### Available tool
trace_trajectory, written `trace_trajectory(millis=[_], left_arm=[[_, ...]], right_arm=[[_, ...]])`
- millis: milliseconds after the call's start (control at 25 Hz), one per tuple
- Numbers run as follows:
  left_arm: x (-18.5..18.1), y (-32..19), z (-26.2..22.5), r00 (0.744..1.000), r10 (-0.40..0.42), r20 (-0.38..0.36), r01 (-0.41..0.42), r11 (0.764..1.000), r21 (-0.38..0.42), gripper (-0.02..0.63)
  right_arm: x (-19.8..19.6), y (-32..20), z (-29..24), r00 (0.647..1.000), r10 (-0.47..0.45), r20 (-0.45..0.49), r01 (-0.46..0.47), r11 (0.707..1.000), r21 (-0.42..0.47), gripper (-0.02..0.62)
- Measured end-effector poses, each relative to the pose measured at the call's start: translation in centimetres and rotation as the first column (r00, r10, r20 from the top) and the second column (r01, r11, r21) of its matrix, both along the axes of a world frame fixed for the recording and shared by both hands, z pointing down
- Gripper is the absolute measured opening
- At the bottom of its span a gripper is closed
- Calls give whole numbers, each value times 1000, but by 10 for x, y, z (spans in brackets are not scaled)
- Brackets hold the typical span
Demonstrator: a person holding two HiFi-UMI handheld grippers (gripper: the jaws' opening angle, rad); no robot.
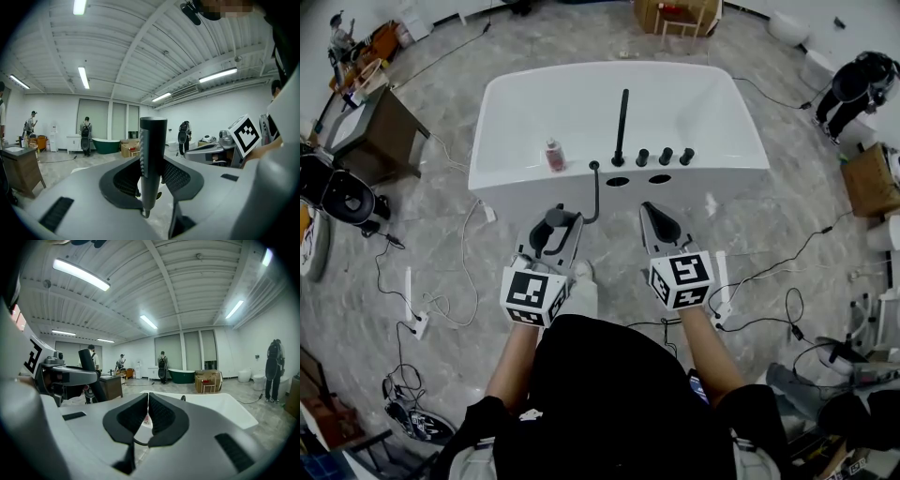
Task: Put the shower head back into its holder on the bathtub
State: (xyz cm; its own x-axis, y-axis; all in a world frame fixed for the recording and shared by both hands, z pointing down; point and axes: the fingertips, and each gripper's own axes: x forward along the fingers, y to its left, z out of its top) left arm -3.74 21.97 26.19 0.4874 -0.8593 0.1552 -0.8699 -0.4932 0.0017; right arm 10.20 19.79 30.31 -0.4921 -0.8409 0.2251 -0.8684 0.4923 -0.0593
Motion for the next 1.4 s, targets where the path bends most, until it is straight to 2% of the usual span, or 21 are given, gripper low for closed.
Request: trace_trajectory(millis=[480,760,1040,1400], left_arm=[[-28,-126,-2,999,31,-26,-32,999,-27,144],[-51,-194,2,996,47,-72,-51,998,-49,144],[-55,-238,10,992,94,-79,-99,993,-59,144],[-71,-273,37,994,96,-60,-102,989,-106,144]], right_arm=[[-28,-119,0,999,29,-23,-30,999,-34,23],[-46,-179,7,997,67,-47,-70,996,-53,24],[-62,-223,18,995,82,-62,-86,994,-68,24],[-75,-261,37,991,97,-88,-105,990,-94,24]])
